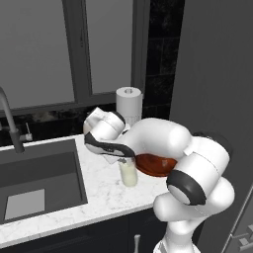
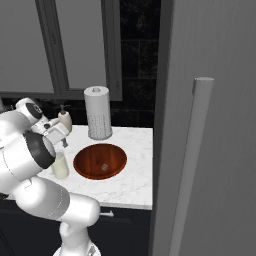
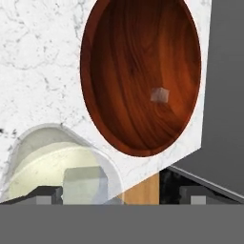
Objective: Grab a lemon wedge from the fridge and one ice cube from the ice bowl, and put them in the glass of lemonade.
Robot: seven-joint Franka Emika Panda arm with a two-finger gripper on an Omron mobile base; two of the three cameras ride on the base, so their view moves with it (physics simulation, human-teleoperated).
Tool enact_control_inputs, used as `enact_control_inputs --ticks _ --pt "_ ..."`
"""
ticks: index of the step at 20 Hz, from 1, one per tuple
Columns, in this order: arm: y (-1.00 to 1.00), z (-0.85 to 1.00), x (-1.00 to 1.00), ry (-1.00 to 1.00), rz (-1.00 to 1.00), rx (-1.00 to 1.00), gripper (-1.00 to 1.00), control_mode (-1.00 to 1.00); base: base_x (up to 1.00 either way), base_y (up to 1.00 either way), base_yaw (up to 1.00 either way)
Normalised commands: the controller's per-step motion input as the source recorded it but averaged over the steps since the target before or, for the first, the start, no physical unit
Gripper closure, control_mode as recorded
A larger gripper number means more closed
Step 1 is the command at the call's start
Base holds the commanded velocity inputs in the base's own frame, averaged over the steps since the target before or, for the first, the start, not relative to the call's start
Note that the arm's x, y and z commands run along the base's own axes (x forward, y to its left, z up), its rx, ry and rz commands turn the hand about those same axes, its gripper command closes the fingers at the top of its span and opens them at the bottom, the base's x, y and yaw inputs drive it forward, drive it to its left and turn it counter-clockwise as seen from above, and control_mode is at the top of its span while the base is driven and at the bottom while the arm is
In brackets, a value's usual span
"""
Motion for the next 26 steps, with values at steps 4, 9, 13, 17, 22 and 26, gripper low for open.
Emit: enact_control_inputs --ticks 4,9,13,17,22,26 --pt "0.0 0.24 -0.01 -0.03 0.0 0.0 -1.0 -1.0 0.0 0.0 0.0" --pt "-0.23 0.51 -0.28 -0.12 0.0 0.11 -1.0 -1.0 0.0 0.0 0.0" --pt "-0.4 0.51 -0.79 -0.28 0.0 0.27 -1.0 -1.0 0.0 0.0 0.0" --pt "-0.96 0.19 -1.0 -0.39 0.0 0.36 -1.0 -1.0 0.0 0.0 0.0" --pt "-0.72 0.42 -1.0 -0.31 0.02 0.37 -1.0 -1.0 0.0 0.0 0.0" --pt "-0.41 0.4 -1.0 -0.24 0.16 0.25 -1.0 -1.0 0.0 0.0 0.0"
